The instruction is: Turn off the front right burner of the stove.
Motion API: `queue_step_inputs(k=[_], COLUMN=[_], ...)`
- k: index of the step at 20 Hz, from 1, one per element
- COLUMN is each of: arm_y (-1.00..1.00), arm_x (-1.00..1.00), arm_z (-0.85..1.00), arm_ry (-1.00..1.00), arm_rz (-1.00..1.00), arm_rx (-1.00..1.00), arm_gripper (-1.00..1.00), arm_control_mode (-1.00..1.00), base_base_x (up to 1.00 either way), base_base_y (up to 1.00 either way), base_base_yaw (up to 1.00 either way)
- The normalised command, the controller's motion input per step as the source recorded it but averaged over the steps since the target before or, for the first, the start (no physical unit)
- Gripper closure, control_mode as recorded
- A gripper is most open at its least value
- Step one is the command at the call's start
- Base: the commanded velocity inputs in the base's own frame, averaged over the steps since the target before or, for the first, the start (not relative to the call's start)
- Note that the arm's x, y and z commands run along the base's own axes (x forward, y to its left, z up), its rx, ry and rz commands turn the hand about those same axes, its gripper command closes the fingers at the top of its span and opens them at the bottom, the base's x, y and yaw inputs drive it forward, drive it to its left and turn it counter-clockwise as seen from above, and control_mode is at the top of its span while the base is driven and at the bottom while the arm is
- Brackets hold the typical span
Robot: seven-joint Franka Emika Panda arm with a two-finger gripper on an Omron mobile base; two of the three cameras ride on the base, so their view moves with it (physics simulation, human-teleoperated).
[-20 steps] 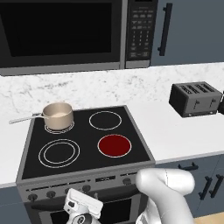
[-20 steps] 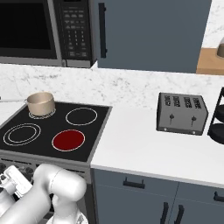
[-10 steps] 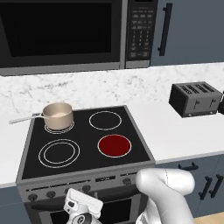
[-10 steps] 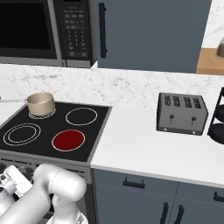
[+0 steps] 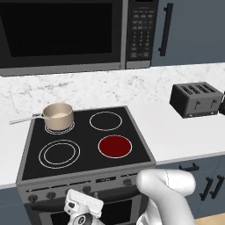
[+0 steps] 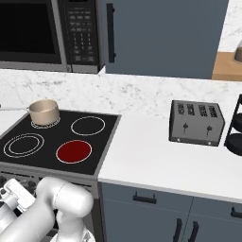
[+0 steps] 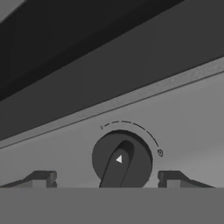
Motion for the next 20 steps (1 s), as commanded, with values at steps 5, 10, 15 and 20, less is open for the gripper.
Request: queue_step_inputs(k=[5, 10, 15, 20], arm_y=[0.25, 0.17, 0.0, 0.0], arm_x=[0.0, 0.01, 0.01, 0.04], arm_z=[-0.28, -0.21, -0.2, -0.06], arm_ry=[0.03, 0.01, 0.0, 0.0], arm_rz=[0.03, 0.03, 0.02, 0.0], arm_rx=[-0.04, -0.01, 0.0, 0.04], arm_gripper=[-1.0, -1.0, 1.0, 1.0], arm_control_mode=[-1.0, -1.0, -1.0, -1.0], base_base_x=[0.0, 0.0, 0.0, 0.0], base_base_y=[0.0, 0.0, 0.0, 0.0], base_base_yaw=[0.0, 0.0, 0.0, 0.0])
